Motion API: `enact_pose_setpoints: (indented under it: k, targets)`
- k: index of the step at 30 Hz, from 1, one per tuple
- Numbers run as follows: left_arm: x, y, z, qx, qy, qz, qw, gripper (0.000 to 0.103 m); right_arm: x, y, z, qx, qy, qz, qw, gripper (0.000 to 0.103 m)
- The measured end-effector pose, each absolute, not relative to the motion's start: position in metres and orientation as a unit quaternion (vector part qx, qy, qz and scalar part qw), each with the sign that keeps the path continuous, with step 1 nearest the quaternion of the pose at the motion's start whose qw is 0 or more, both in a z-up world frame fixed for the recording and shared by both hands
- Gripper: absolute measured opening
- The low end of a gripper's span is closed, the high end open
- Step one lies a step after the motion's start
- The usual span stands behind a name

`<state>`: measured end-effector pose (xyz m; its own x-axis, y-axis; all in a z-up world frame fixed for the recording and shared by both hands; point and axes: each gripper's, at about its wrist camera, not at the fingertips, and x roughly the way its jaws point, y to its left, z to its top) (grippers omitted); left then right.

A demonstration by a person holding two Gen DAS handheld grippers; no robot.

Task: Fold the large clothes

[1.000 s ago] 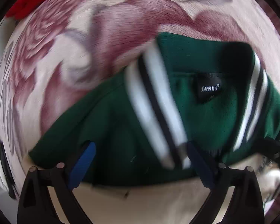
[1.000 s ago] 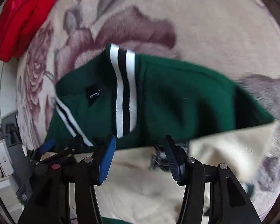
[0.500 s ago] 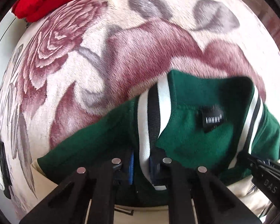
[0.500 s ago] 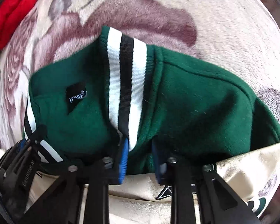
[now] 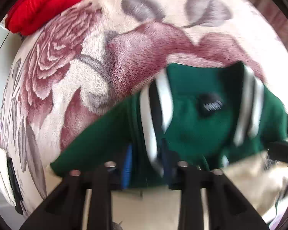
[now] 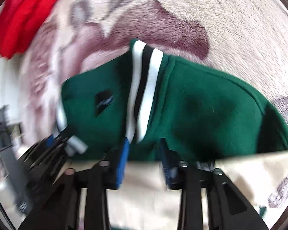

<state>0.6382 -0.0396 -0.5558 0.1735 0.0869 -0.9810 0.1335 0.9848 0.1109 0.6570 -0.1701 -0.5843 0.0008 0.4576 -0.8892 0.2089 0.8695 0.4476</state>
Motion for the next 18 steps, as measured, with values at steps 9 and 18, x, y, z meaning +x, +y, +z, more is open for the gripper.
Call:
enact_pose_setpoints:
  k: [9, 18]
  targets:
    - [0.507, -0.030, -0.509, 0.028, 0.649, 0.005, 0.761, 0.088, 0.470, -0.295, -0.538, 0.235, 0.710, 0.039, 0.662, 0.073]
    - [0.381, -0.124, -0.583, 0.053, 0.711, -0.029, 0.701, 0.088, 0.389, -0.319, -0.628, 0.274, 0.739, 0.047, 0.614, 0.040]
